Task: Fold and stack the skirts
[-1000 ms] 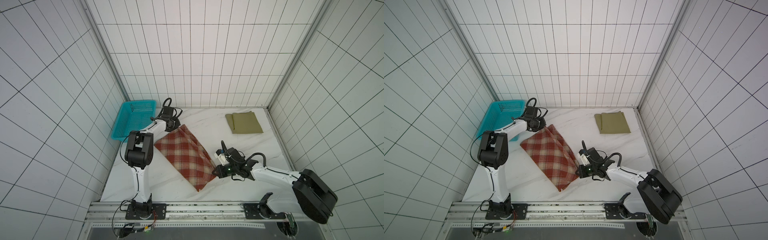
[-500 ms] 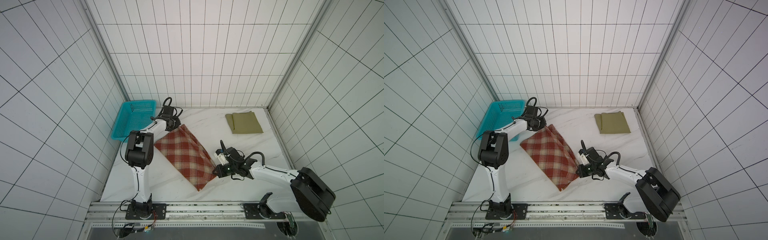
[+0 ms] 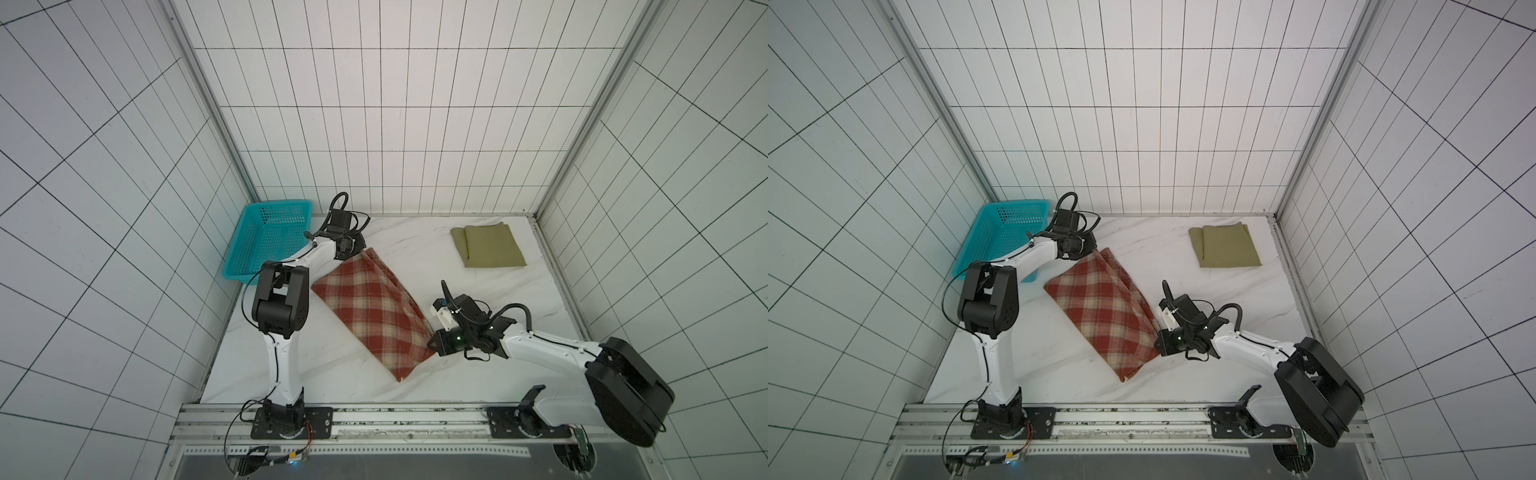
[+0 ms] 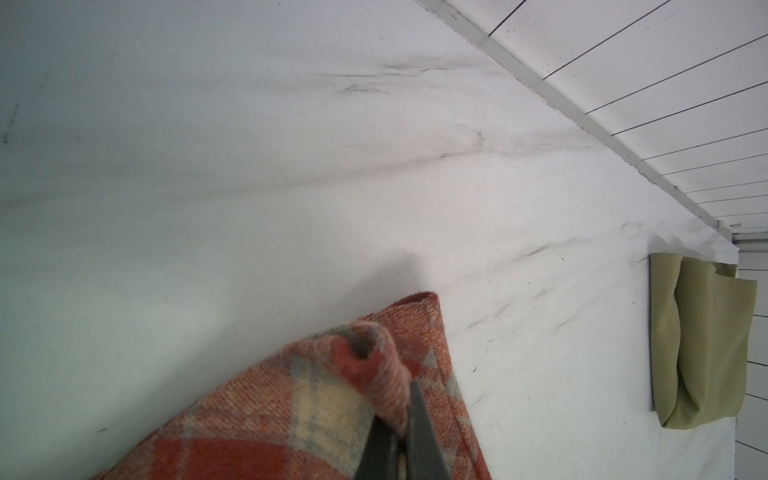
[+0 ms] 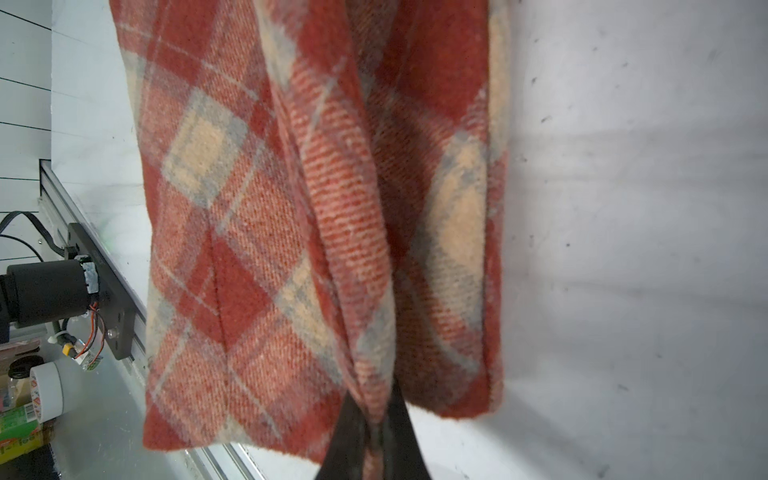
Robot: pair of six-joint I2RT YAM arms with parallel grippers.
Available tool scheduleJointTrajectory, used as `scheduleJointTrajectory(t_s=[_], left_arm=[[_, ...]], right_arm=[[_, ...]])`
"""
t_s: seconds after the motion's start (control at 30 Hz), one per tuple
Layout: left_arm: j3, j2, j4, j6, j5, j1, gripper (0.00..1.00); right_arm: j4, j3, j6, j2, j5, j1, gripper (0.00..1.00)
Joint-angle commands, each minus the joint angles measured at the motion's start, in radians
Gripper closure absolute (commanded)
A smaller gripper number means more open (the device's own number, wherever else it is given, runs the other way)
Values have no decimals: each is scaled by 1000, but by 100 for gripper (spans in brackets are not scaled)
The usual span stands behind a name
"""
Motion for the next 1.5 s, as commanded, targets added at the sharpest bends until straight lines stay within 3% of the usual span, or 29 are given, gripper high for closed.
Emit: scheduleJointTrajectory(t_s=[0.0,0.2,0.3,0.43,0.47,0.53,0.67,0.83,1.0,1.2,1.47], left_arm=[[48,26,62,-3,-32,6,100],[57,46,66,-2,-27,-4,100],[53,47,88,-3,-6,-6,90],[17,21,158,-20,41,-5,67],[5,11,174,-25,48,-4,65],[-23,-17,209,-37,70,-1,65],[-73,-77,233,-55,113,5,66],[-211,-190,253,-76,164,5,69],[-389,-302,269,-103,188,3,71],[-550,-363,291,-110,182,1,73],[-606,-354,290,-95,169,3,75]], right_arm=[[-112,84,-23,-20,21,-6,100],[-112,86,-26,-22,36,-10,100],[-108,82,-26,-13,40,-15,100],[-99,79,-29,-1,44,-18,100],[-97,80,-31,1,47,-20,100],[-98,83,-32,2,55,-23,85],[-101,92,-37,0,58,-25,80],[-127,116,-50,-13,74,-26,83],[-160,140,-69,-22,109,-31,99],[-176,148,-84,-8,138,-37,97],[-213,149,-95,-26,221,-47,97]])
